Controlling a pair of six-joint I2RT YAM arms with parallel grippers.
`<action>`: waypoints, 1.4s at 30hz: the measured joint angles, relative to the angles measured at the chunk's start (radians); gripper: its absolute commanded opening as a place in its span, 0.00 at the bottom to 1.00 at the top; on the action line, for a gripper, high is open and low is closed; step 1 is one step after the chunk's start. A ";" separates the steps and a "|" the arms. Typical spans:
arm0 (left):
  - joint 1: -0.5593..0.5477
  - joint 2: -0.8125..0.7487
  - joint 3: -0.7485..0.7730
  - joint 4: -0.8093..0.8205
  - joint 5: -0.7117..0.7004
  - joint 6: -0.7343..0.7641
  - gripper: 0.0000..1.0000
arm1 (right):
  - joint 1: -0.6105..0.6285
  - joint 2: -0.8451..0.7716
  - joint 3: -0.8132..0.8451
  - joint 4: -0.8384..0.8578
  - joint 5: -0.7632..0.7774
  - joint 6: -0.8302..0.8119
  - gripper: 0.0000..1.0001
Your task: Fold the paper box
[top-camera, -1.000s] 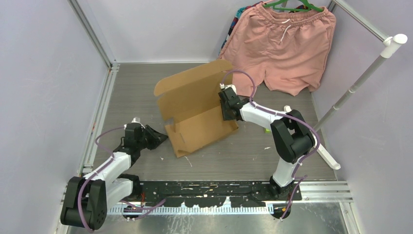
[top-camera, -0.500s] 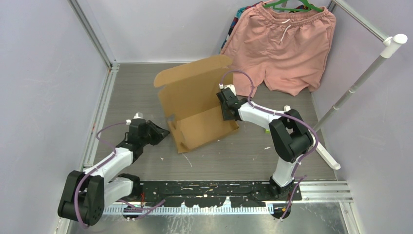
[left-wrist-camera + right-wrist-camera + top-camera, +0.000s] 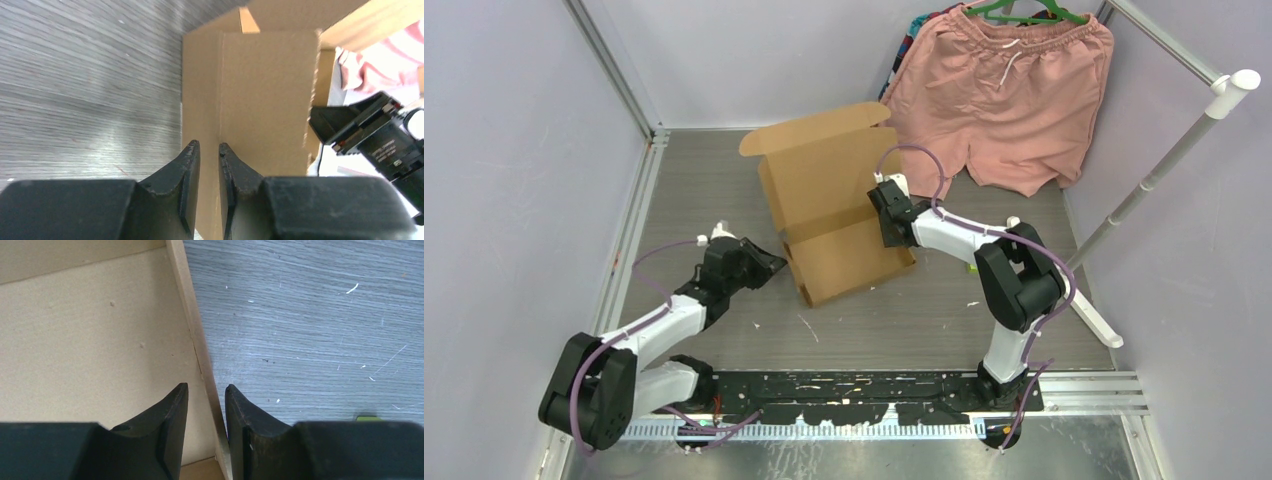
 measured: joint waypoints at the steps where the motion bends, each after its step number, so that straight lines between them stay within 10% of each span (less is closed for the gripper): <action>1: -0.015 0.008 0.008 0.006 0.000 0.000 0.22 | 0.002 0.001 0.001 0.002 -0.005 0.002 0.38; 22: -0.125 0.110 0.063 -0.032 -0.055 0.028 0.22 | 0.018 0.003 0.003 0.001 -0.004 0.002 0.38; 29: -0.127 0.039 0.107 -0.123 -0.071 0.077 0.52 | 0.018 0.005 0.004 -0.006 0.001 0.002 0.38; 42: -0.126 0.041 0.118 -0.130 -0.080 0.079 0.53 | 0.017 0.006 0.003 -0.012 0.012 0.002 0.38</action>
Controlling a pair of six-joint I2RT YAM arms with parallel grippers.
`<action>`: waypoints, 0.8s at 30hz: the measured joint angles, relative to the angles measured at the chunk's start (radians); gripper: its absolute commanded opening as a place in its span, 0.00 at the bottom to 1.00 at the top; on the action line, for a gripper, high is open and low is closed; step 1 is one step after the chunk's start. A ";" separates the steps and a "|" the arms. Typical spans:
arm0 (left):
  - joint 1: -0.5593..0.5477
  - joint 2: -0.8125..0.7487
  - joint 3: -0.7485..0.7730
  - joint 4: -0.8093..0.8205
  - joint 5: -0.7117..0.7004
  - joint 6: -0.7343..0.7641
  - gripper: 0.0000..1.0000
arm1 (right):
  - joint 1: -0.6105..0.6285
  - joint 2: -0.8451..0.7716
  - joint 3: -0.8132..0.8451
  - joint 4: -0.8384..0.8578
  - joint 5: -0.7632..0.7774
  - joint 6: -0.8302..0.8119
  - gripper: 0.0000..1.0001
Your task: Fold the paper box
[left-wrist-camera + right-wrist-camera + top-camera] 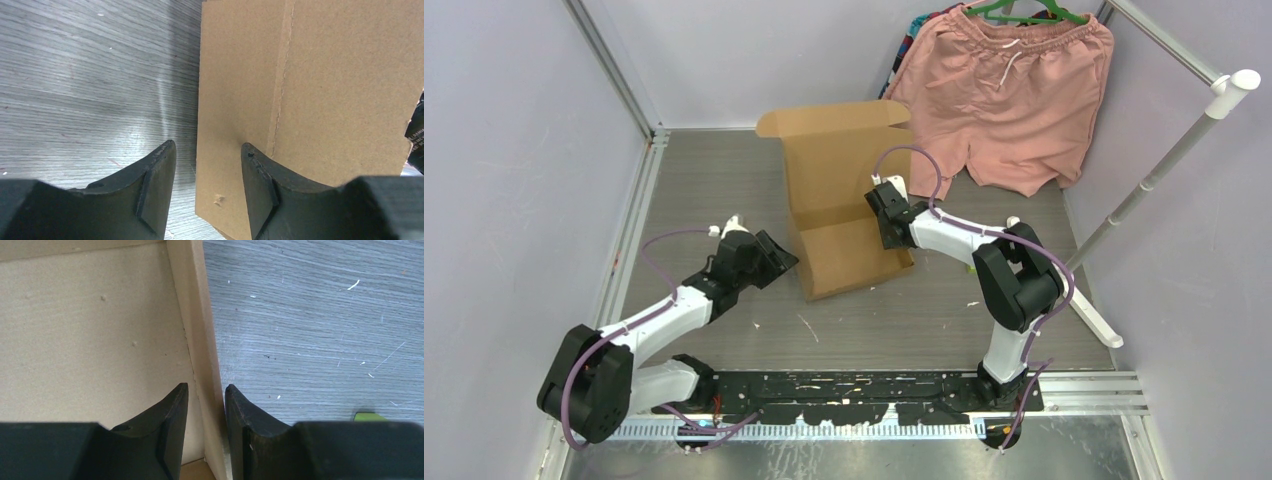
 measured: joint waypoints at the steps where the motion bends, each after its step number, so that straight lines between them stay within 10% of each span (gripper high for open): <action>1: 0.000 0.000 -0.003 0.000 -0.004 0.000 0.54 | 0.000 0.000 0.000 0.000 0.000 0.000 0.38; 24: 0.057 -0.115 -0.032 -0.053 -0.047 0.001 0.73 | 0.010 0.000 0.000 0.005 -0.028 0.007 0.38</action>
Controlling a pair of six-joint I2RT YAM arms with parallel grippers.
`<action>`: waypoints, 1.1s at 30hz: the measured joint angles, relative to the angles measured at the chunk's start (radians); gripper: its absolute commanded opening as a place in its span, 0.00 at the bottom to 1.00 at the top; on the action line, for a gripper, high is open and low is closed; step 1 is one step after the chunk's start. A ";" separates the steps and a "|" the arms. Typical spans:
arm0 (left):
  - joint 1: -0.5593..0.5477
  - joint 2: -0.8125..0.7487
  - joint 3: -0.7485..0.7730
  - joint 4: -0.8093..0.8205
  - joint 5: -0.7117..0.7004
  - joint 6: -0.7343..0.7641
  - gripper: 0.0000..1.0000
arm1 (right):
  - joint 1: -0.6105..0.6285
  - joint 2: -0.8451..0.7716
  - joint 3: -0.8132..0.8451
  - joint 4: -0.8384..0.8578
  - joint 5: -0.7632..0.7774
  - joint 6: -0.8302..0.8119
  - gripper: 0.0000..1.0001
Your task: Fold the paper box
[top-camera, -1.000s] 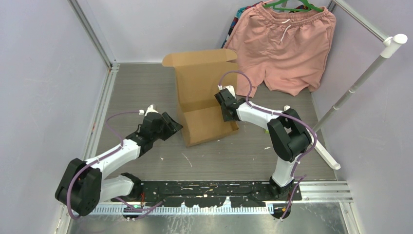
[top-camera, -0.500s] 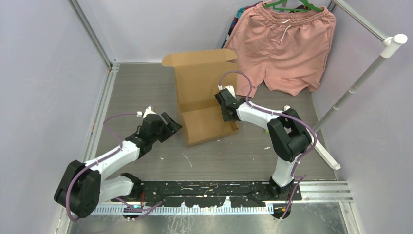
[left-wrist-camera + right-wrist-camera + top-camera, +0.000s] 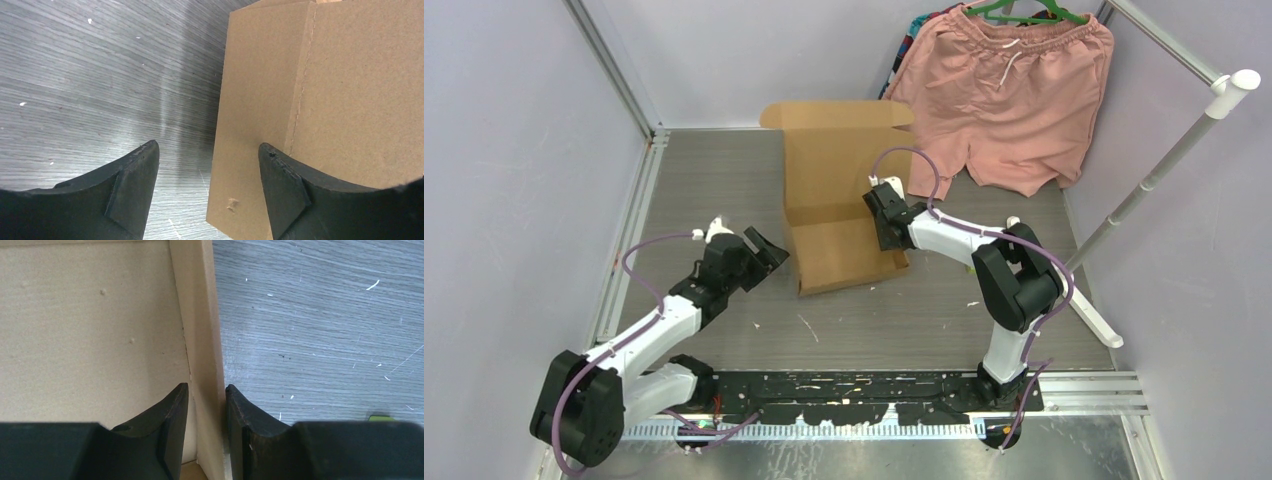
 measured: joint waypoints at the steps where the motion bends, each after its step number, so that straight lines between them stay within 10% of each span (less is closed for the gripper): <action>1: 0.002 -0.002 0.000 -0.004 0.000 0.000 0.72 | 0.000 0.000 0.000 0.000 -0.001 0.002 0.38; 16: 0.033 0.018 0.000 -0.174 -0.013 -0.014 0.49 | 0.017 0.000 0.000 0.002 -0.029 0.014 0.38; 24: 0.116 -0.116 -0.022 -0.209 -0.008 -0.018 0.68 | 0.021 0.000 0.000 0.002 -0.031 0.014 0.38; 33: 0.146 -0.101 -0.072 -0.128 0.080 -0.027 0.65 | 0.023 0.008 0.000 0.002 -0.030 0.014 0.38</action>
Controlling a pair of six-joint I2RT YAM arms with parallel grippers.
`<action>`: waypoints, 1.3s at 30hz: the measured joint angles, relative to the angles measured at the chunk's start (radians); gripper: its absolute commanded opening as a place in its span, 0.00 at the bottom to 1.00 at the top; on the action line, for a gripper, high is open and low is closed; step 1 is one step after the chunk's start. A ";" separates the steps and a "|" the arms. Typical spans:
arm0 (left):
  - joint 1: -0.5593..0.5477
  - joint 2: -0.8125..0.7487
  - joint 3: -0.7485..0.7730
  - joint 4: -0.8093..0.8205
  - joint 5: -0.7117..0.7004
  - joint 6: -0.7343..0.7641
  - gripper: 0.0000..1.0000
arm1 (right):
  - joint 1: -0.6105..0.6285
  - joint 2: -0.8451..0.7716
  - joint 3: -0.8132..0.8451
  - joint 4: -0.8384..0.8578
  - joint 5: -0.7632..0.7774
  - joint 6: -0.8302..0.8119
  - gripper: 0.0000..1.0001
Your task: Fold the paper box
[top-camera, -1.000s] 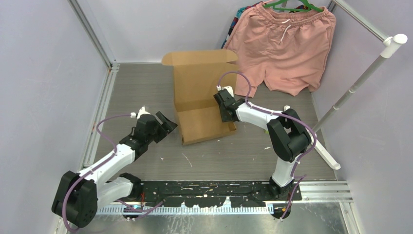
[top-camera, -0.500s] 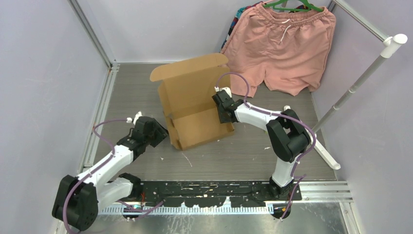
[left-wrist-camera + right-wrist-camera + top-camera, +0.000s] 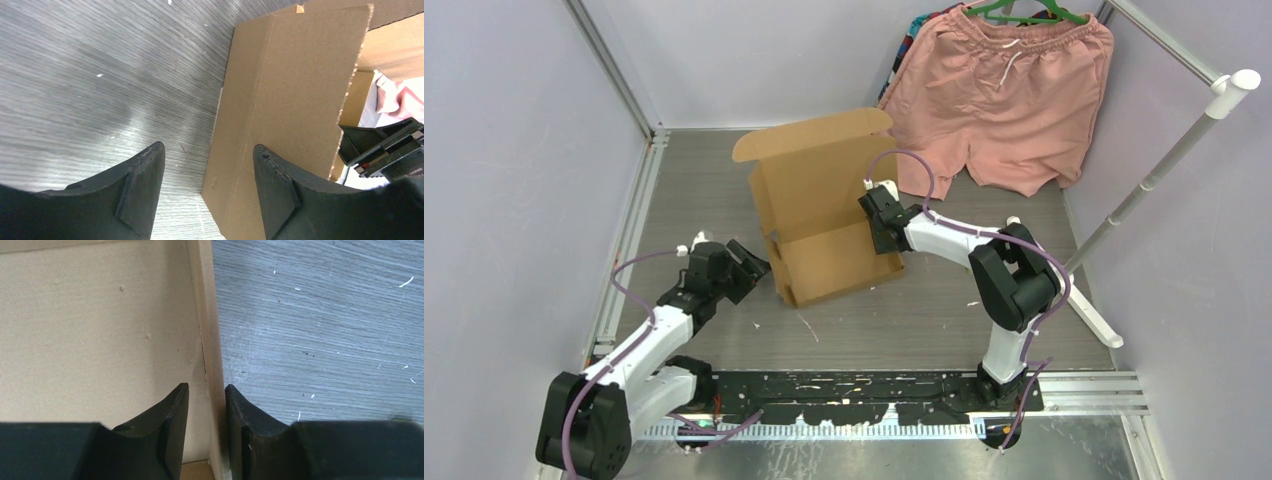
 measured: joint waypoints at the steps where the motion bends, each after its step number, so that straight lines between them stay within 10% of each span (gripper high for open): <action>1: 0.000 0.014 0.000 0.014 0.012 -0.002 0.64 | 0.000 0.001 0.000 0.000 0.000 0.000 0.38; 39: -0.103 0.182 0.042 0.256 0.025 -0.055 0.63 | 0.042 0.057 0.049 -0.060 0.115 -0.006 0.35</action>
